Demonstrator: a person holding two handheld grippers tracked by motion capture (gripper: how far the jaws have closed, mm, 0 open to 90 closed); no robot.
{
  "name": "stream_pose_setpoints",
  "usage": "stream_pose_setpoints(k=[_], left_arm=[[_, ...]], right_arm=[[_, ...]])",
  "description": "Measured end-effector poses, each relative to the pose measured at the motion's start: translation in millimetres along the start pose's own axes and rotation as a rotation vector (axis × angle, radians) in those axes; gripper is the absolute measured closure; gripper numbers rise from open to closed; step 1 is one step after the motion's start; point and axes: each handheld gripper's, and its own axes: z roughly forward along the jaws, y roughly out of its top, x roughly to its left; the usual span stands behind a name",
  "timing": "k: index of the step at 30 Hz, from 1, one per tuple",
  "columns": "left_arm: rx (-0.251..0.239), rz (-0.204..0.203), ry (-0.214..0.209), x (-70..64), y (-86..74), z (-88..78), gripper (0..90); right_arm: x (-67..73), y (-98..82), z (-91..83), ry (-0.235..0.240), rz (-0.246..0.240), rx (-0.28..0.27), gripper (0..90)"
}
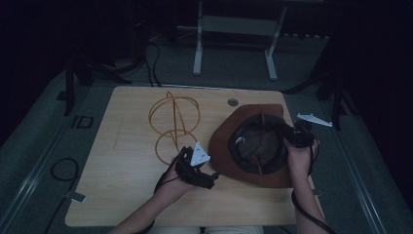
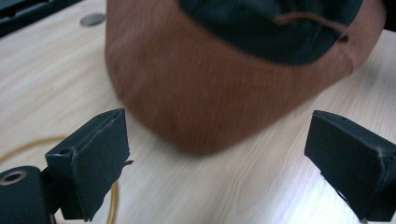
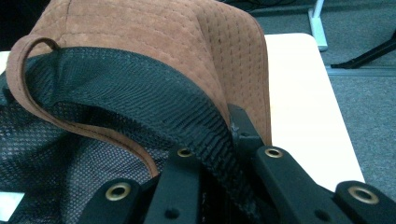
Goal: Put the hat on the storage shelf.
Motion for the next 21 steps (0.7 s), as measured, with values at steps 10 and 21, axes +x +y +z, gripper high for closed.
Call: stream_pose_setpoints(k=[10, 21], left_arm=[[-0.015, 0.024, -0.014, 0.7, 40.8, 21.3, 8.0], [0.029, 0.04, -0.011, 1.8, 76.4, 60.5, 8.4]], right_arm=[[5.7, -2.3, -3.9, 0.012, -0.002, -0.004, 84.5], [11.3, -5.7, -4.6, 0.035, -0.009, 0.01, 84.5]])
